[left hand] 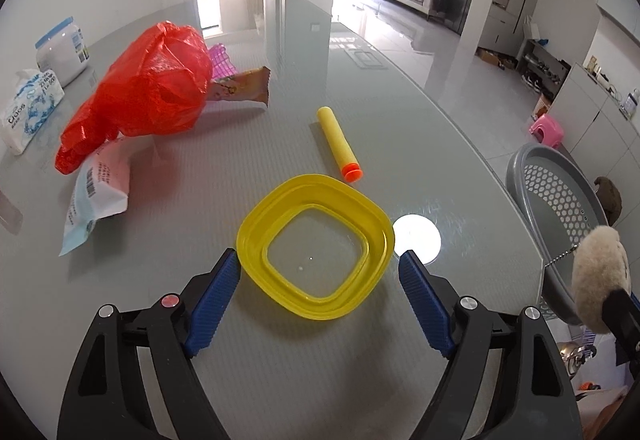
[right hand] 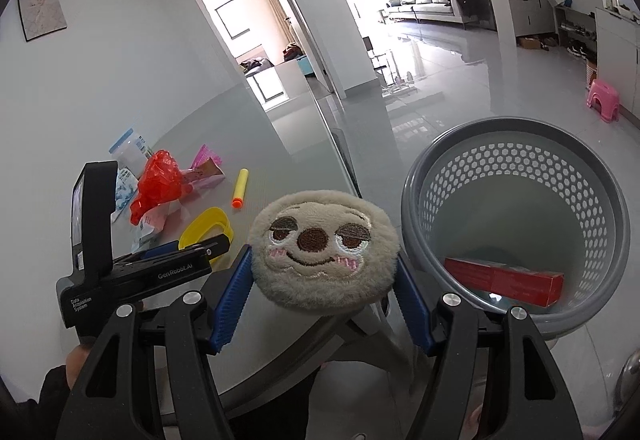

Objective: Collect trash
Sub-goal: 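Grasp the yellow plastic lid with the left tool while the right tool holds the sloth, then carry the lid and sloth over the wastebasket and open both tools, then withdraw both open tools from the wastebasket toward the table, then grasp the yellow foam dart with the right tool while the left tool grasps the wet-wipe packet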

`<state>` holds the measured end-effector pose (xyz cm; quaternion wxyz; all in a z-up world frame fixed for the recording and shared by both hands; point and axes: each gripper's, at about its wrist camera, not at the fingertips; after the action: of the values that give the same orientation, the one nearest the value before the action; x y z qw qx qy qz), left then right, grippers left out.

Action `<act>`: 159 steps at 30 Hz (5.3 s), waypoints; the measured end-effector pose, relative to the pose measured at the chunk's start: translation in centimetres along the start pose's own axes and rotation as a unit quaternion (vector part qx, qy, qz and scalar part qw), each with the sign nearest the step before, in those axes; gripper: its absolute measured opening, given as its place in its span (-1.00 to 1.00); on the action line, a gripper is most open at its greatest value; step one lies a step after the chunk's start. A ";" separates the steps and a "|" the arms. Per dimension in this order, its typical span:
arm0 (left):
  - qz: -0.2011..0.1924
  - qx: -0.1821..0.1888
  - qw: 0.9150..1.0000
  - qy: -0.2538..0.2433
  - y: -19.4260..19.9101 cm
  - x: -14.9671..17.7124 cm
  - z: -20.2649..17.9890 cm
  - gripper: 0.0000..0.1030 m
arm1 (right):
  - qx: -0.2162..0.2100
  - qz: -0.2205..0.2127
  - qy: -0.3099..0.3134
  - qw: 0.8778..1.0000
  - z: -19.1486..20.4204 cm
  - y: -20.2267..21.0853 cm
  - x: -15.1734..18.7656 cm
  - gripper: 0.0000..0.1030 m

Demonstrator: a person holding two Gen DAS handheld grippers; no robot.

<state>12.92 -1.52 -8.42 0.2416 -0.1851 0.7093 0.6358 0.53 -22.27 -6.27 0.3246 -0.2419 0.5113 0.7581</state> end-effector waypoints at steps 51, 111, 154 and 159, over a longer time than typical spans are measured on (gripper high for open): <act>-0.022 0.119 0.974 -0.192 0.0 1.7 -22.5 0.40 | 0.141 -0.043 -0.128 0.981 -16.7 5.3 0.8 0.26; -0.058 0.098 0.984 -0.137 6.3 2.4 -15.5 0.59 | 0.095 -0.076 -0.107 0.987 -10.5 8.6 2.0 0.56; -0.096 -0.105 0.984 0.105 8.5 2.5 13.6 0.63 | 0.001 0.063 0.111 0.992 10.3 -11.3 -4.2 0.56; -0.090 -0.110 0.983 0.118 7.4 1.5 15.1 0.63 | 0.030 0.076 0.131 0.988 11.7 -15.0 -5.3 0.56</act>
<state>9.11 14.47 -4.40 0.1907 -0.3477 0.6390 0.6590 14.78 -8.64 -7.64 0.2035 -0.2897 0.5890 0.7264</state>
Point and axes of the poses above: each gripper's, at about its wrist camera, not at the fingertips, and y roughly against the way its jaws point, z to its left, x to its underside, and after that the axes turned 2 degrees about y, right-handed
